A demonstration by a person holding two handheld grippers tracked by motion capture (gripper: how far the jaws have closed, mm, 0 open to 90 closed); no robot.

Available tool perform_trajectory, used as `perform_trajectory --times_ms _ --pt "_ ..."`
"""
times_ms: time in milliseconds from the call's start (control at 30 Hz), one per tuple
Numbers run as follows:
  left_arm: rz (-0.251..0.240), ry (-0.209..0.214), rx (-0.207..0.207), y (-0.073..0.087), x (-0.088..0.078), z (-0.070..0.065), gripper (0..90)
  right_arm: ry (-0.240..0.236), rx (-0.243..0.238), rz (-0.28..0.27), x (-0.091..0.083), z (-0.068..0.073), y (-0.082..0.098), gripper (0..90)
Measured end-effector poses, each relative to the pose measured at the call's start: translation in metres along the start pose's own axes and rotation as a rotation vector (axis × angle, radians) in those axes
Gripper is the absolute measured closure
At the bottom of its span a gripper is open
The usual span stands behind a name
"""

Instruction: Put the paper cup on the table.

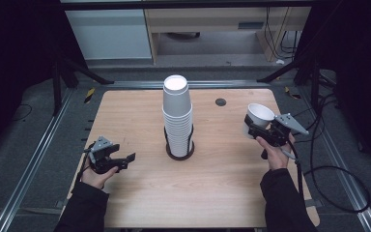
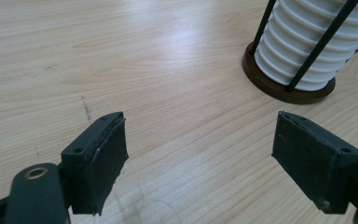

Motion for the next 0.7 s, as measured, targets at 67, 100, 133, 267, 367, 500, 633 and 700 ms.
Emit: perform_trajectory --times_ms 67,100,133,267,367,500,633,700 --pt "0.002 -0.002 -0.002 0.0 0.0 0.001 16.7 0.007 -0.016 0.002 0.0 -0.002 0.001 12.1" --pt "0.003 -0.003 -0.004 0.001 -0.001 0.001 16.7 0.013 -0.022 0.01 0.0 -0.006 0.004 12.1" --pt "0.002 -0.005 -0.006 0.001 -0.001 0.002 16.7 0.013 -0.022 0.01 0.0 -0.006 0.004 12.1" --pt "0.004 -0.013 -0.009 0.001 -0.002 0.005 16.8 0.017 -0.029 0.027 0.001 -0.009 0.01 12.0" --pt "0.011 -0.02 -0.006 0.001 -0.001 0.008 16.8 0.008 -0.04 0.042 0.002 -0.009 0.015 12.0" --pt "0.015 -0.029 -0.014 0.002 0.0 0.011 17.0 -0.014 -0.047 0.046 0.002 -0.007 0.019 12.0" --pt "0.027 -0.034 -0.003 0.003 0.0 0.013 17.0 -0.015 -0.047 0.047 0.003 -0.008 0.021 12.0" --pt "0.021 -0.039 -0.005 0.002 -0.002 0.014 17.0 -0.012 -0.051 0.045 0.003 -0.008 0.022 12.0"
Point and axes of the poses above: each handheld gripper's, and its own axes: x roughly forward along the jaws, y roughly out of its underside, z roughly to its left, the point moved 8 cm from there along x, roughly forward along the jaws, and after that the axes turned 6 degrees about -z, right-handed, at the moved point
